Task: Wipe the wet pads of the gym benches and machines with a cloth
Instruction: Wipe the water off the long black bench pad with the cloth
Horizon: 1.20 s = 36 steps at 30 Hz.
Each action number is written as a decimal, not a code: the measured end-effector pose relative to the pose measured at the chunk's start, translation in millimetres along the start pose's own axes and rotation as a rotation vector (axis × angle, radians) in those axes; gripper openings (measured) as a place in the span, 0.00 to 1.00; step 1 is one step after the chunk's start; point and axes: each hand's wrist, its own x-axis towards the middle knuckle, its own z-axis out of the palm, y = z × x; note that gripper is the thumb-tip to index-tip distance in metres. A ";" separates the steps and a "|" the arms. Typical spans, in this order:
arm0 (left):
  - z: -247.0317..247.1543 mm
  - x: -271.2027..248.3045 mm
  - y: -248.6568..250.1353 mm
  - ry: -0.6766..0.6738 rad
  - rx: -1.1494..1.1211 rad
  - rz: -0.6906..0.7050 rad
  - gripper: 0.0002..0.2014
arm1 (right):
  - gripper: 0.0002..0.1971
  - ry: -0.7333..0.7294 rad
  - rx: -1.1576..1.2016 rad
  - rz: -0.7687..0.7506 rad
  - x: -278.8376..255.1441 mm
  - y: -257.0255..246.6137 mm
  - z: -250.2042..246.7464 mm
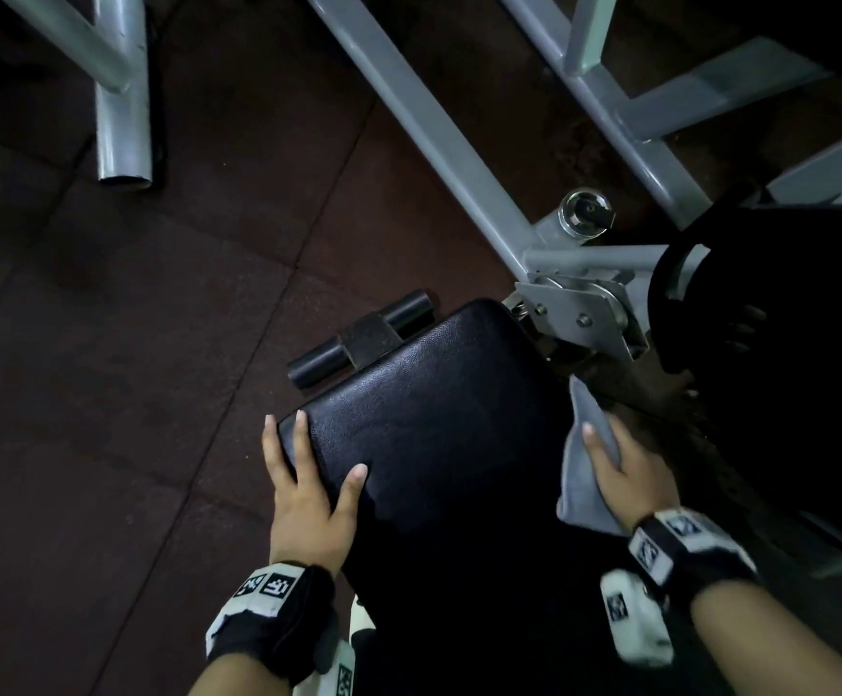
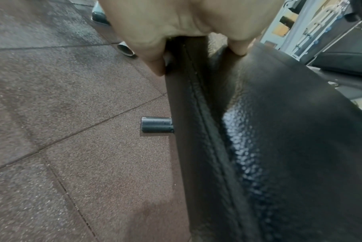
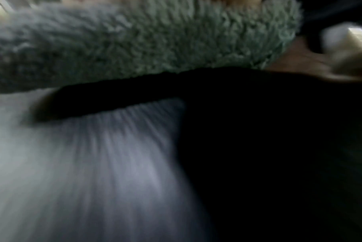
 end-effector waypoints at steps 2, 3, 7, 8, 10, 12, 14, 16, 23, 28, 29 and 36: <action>0.4 0.1 -1.3 0.003 -0.006 0.008 0.41 | 0.22 0.001 -0.016 -0.048 27.3 -30.1 -0.7; 0.7 0.3 -2.5 0.007 -0.011 0.016 0.41 | 0.21 0.000 -0.026 -0.075 39.0 -48.4 -0.6; 0.0 -0.7 -5.5 0.018 -0.030 0.044 0.42 | 0.20 0.017 -0.021 -0.165 60.6 -86.5 1.0; -0.6 -1.3 -4.9 0.018 -0.035 0.038 0.42 | 0.20 0.008 -0.005 -0.173 58.7 -82.3 0.8; -2.1 -2.5 -3.6 0.023 -0.046 0.027 0.42 | 0.17 0.008 0.024 -0.178 47.6 -64.3 -0.1; -2.0 -2.6 -1.1 0.028 -0.054 0.026 0.42 | 0.11 0.023 0.063 -0.183 31.9 -44.8 -2.5; -2.4 -2.4 0.0 0.016 -0.065 0.020 0.41 | 0.10 0.030 0.090 -0.211 24.0 -33.9 -3.5; -3.8 -2.5 -0.9 0.010 -0.101 0.028 0.41 | 0.18 0.021 0.075 -0.241 29.5 -37.3 -2.5; -6.6 -19.7 -19.4 0.028 -0.262 0.009 0.49 | 0.19 0.017 -0.130 -0.428 93.5 -139.1 -0.1; -7.4 -27.7 -34.4 -0.035 -0.428 -0.045 0.48 | 0.31 -0.136 -0.724 -0.661 84.4 -194.7 10.4; -7.6 -26.8 -34.2 -0.039 -0.449 -0.049 0.48 | 0.30 -0.152 -0.810 -0.701 73.6 -207.1 18.9; -8.2 -25.7 -38.5 -0.058 -0.477 -0.085 0.48 | 0.24 -0.330 -0.889 -0.918 -0.8 -256.8 104.9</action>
